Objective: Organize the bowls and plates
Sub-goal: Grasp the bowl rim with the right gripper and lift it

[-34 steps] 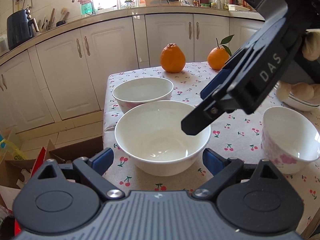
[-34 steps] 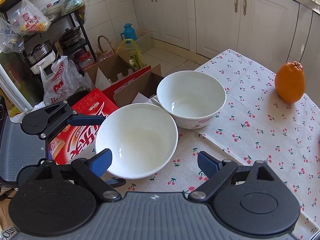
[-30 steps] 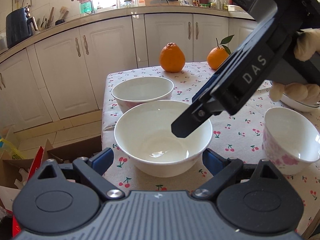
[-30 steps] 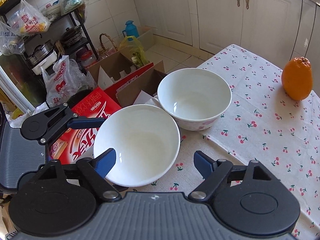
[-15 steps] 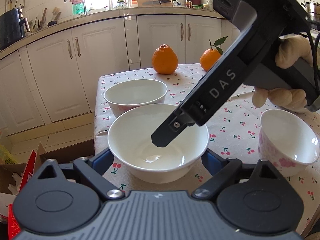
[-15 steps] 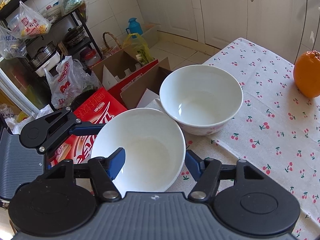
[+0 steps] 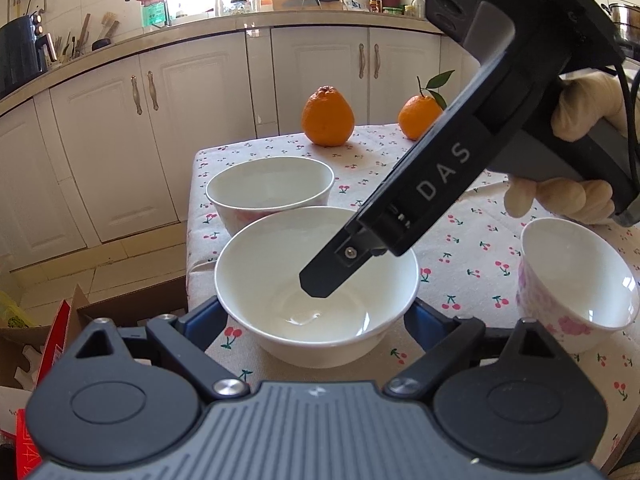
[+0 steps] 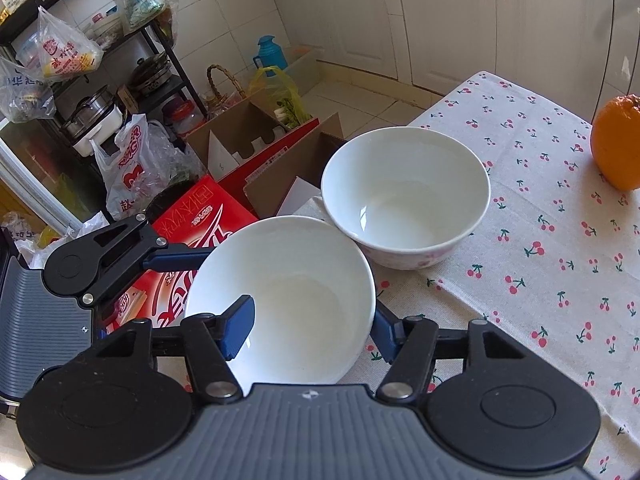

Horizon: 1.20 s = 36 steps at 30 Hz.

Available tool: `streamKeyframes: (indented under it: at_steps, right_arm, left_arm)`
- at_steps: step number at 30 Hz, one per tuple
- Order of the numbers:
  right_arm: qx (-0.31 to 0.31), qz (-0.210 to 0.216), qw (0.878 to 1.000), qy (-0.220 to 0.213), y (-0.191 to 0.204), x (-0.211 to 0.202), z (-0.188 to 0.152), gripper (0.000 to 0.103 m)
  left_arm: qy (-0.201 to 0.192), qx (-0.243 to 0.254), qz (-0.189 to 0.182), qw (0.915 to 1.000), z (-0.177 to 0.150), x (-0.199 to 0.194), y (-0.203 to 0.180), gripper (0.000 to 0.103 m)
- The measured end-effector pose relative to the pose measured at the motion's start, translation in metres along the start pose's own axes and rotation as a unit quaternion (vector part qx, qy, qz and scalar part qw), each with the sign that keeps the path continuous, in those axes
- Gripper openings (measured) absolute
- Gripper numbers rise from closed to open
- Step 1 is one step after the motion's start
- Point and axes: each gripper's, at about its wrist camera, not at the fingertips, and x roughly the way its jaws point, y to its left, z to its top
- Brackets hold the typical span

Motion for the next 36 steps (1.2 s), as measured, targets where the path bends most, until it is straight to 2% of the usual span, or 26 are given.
streamKeyframes:
  at_steps: [15, 36]
  right_arm:
    - [-0.004, -0.008, 1.000, -0.009, 0.006, -0.028, -0.013, 0.067]
    - [-0.003, -0.025, 0.998, -0.052, 0.012, -0.121, -0.077, 0.067]
  left_arm:
    - [-0.003, 0.009, -0.008, 0.9999, 0.012, -0.019, -0.016, 0.094]
    - [-0.024, 0.035, -0.036, 0.9985, 0.037, -0.065, -0.094, 0.094]
